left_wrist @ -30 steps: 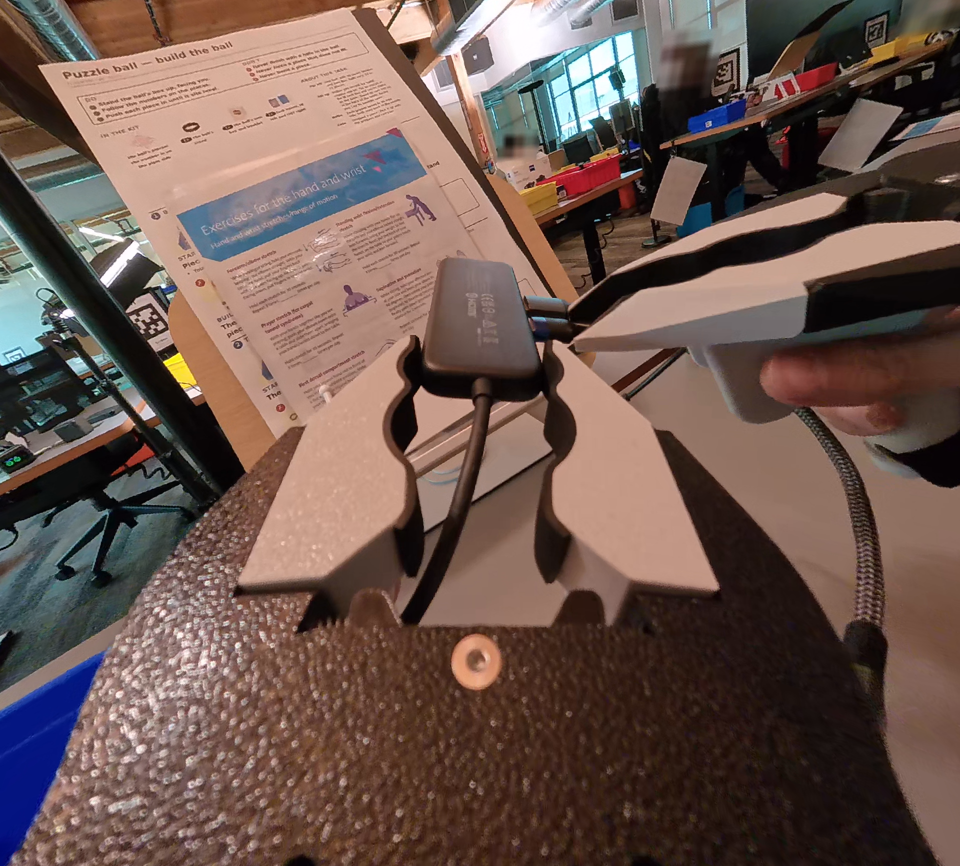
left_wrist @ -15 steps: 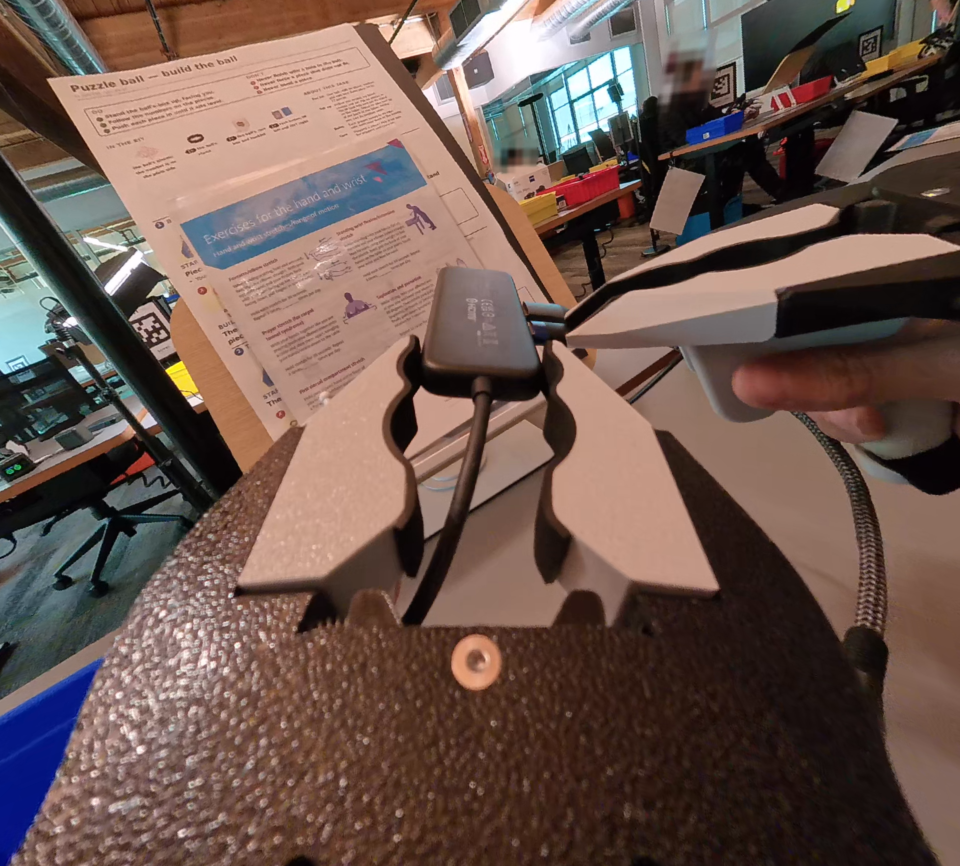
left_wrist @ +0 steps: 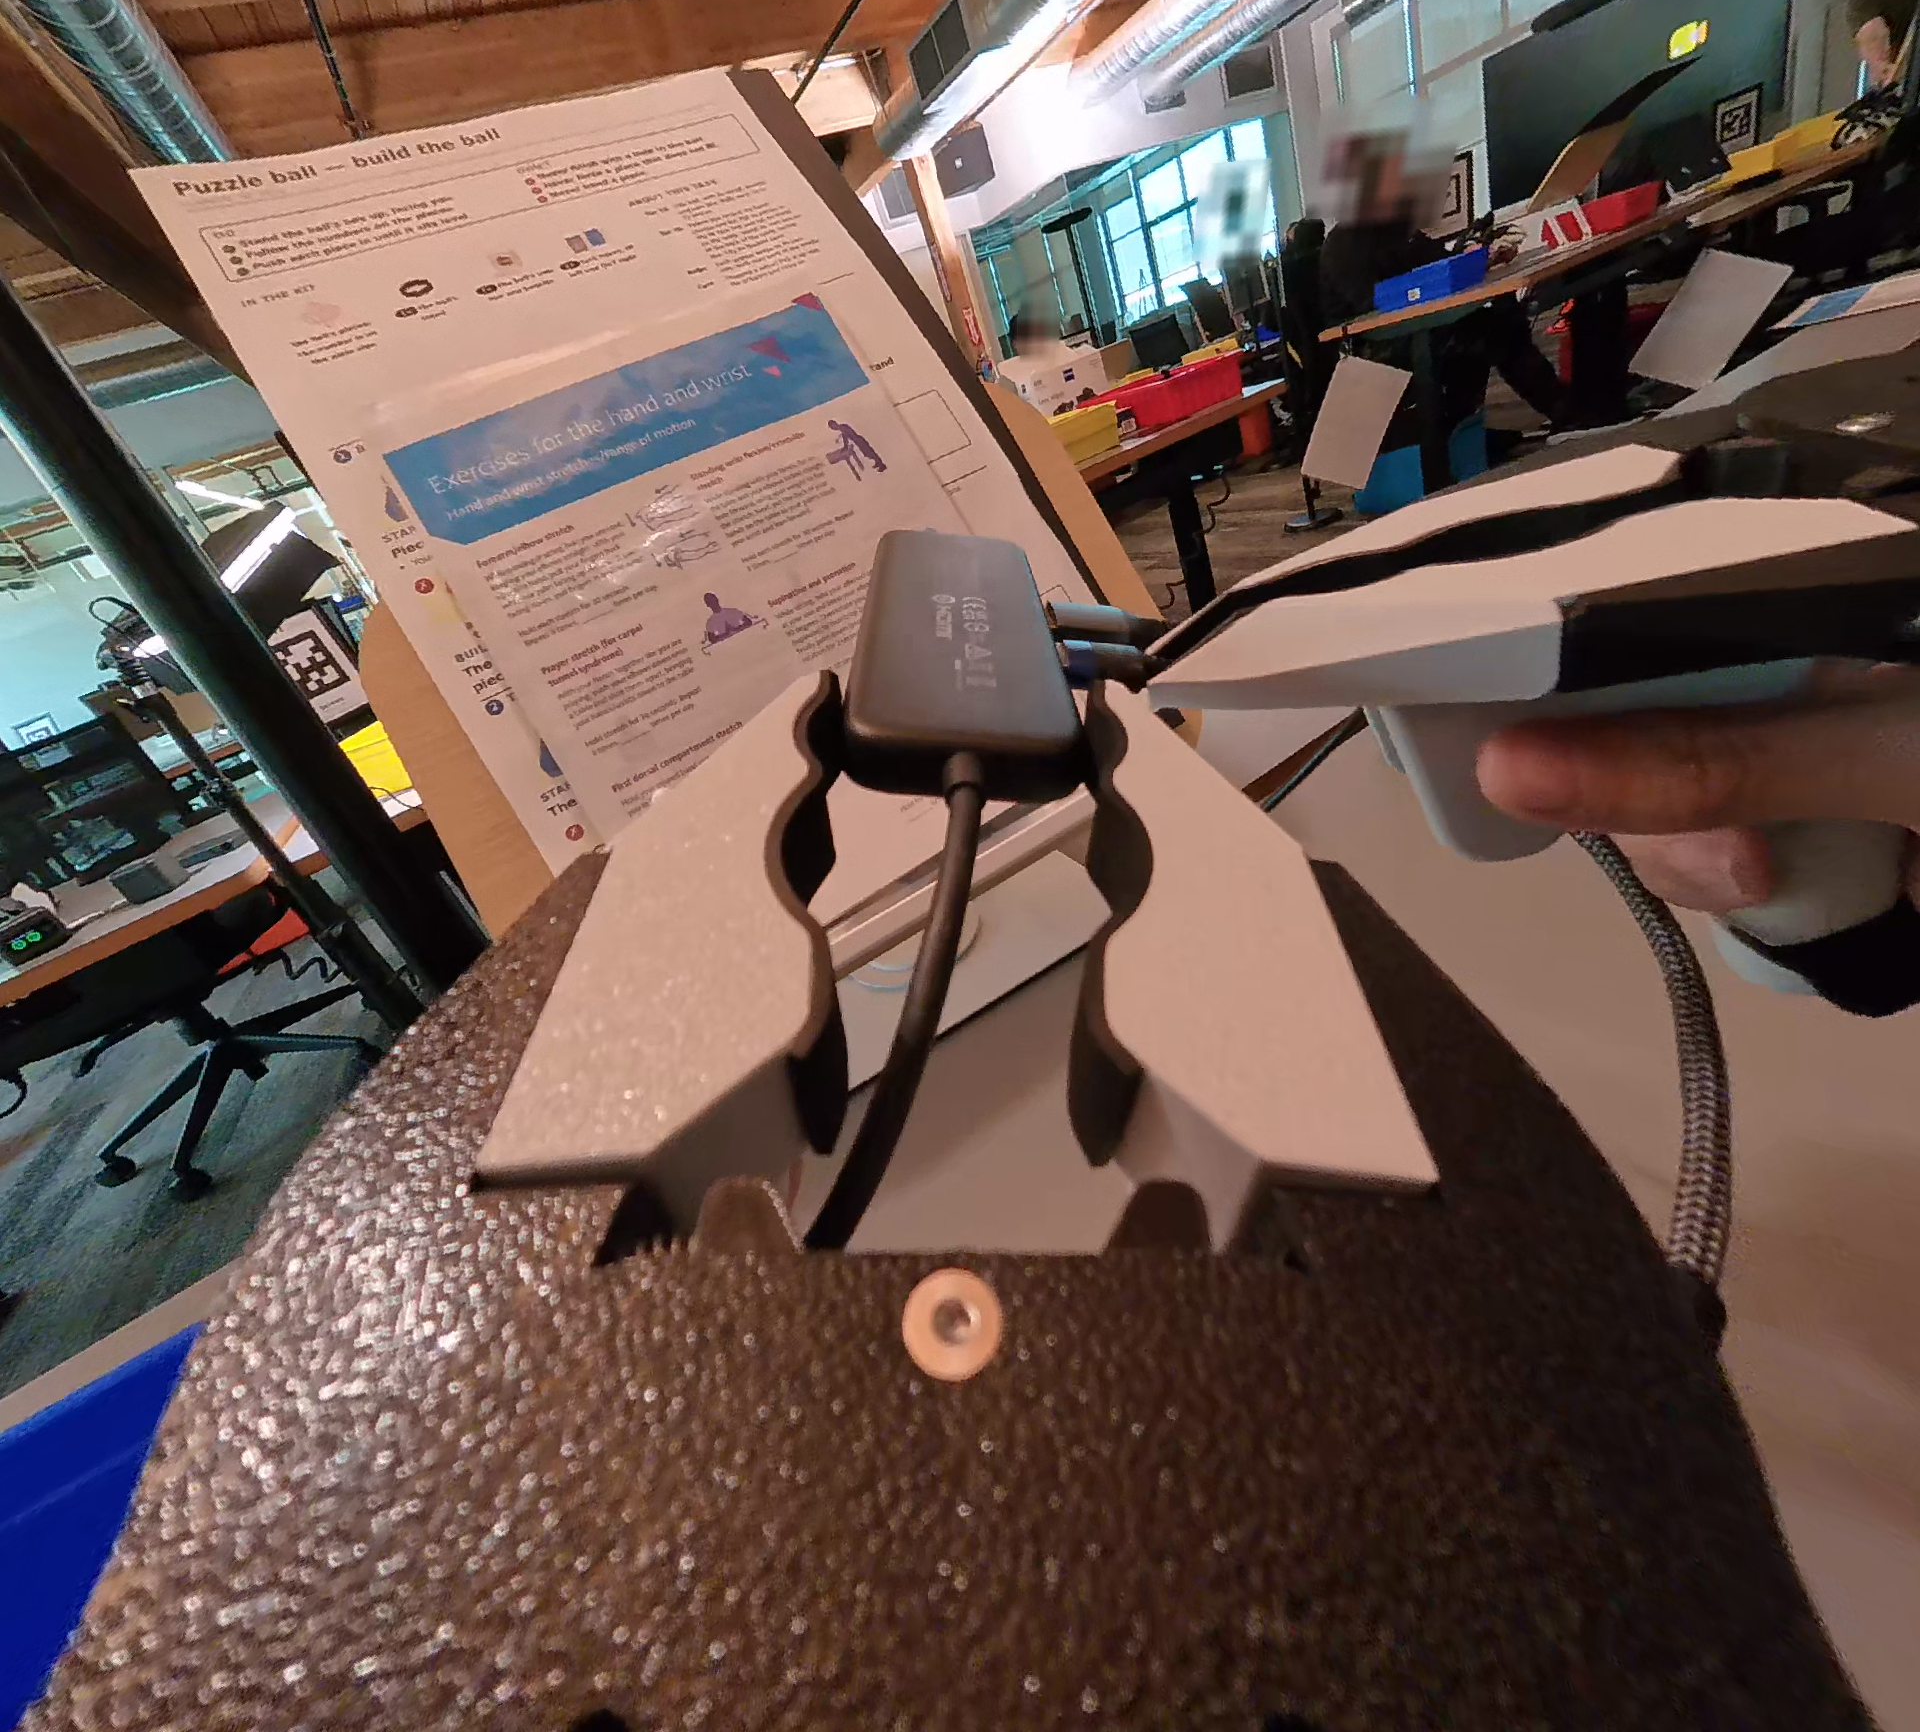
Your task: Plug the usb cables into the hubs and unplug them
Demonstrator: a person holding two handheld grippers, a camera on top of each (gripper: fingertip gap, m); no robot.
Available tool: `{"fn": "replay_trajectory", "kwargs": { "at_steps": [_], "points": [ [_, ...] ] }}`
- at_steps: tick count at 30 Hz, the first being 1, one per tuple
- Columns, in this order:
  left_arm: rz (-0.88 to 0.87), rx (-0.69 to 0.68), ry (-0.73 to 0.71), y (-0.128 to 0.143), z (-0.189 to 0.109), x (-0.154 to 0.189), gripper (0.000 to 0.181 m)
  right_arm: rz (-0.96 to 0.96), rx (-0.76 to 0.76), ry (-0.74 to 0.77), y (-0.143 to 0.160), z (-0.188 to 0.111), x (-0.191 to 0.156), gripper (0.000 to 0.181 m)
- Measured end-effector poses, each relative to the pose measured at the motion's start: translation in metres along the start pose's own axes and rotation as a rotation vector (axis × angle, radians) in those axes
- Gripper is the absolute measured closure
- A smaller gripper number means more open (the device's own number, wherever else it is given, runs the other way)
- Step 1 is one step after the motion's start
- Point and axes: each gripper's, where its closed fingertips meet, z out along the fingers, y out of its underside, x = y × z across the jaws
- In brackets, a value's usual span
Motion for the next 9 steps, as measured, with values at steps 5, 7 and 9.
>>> {"fn": "replay_trajectory", "kwargs": {
  "at_steps": [5, 7, 9],
  "points": [
    [-0.008, -0.001, 0.001, -0.0005, -0.0004, -0.0007, 0.136, -0.004, 0.017, -0.019, -0.0011, 0.0000, -0.0016, 0.175],
    [-0.009, -0.003, -0.001, 0.0003, -0.0001, -0.0008, 0.136, -0.004, 0.009, -0.029, -0.0001, 0.0004, -0.0033, 0.172],
    [-0.023, -0.002, -0.001, 0.0008, 0.0000, -0.0014, 0.136, -0.020, 0.006, -0.006, 0.0000, 0.0008, -0.0006, 0.177]
  ]
}}
